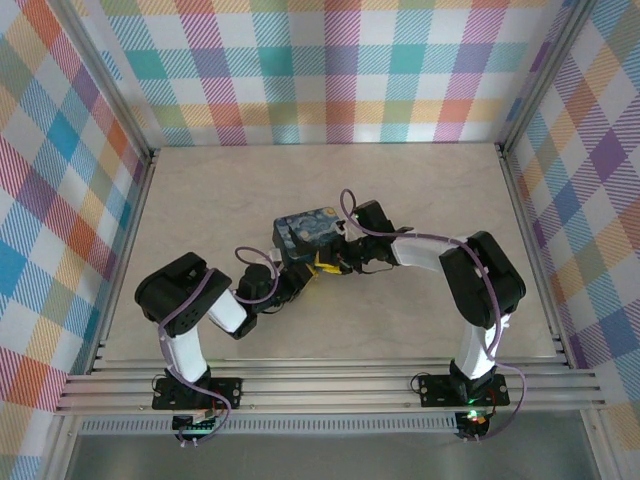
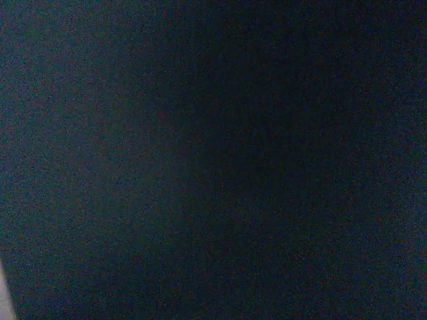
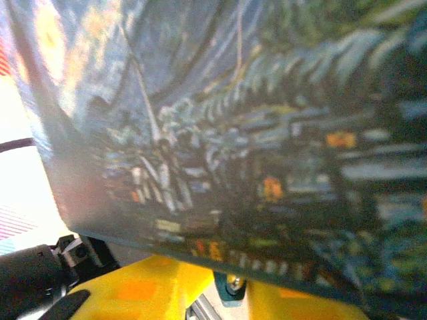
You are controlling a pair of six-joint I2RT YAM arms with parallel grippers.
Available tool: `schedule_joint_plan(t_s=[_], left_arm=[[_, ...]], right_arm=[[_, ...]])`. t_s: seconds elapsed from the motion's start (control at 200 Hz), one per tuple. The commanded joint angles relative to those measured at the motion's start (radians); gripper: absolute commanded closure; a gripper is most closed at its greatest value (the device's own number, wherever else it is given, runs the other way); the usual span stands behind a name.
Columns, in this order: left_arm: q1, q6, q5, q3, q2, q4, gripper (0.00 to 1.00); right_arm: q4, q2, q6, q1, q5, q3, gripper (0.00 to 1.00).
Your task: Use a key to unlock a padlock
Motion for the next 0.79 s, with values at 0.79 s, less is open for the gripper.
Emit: schedule_joint_plan(t_s=[0.79], left_arm=[[-0.039,-0.008,-0.05,-0.003,0.026,0.068,0.74]], right_arm=[[-0.206,0.022,0.073,0.023,0.081,0.012,0.43]])
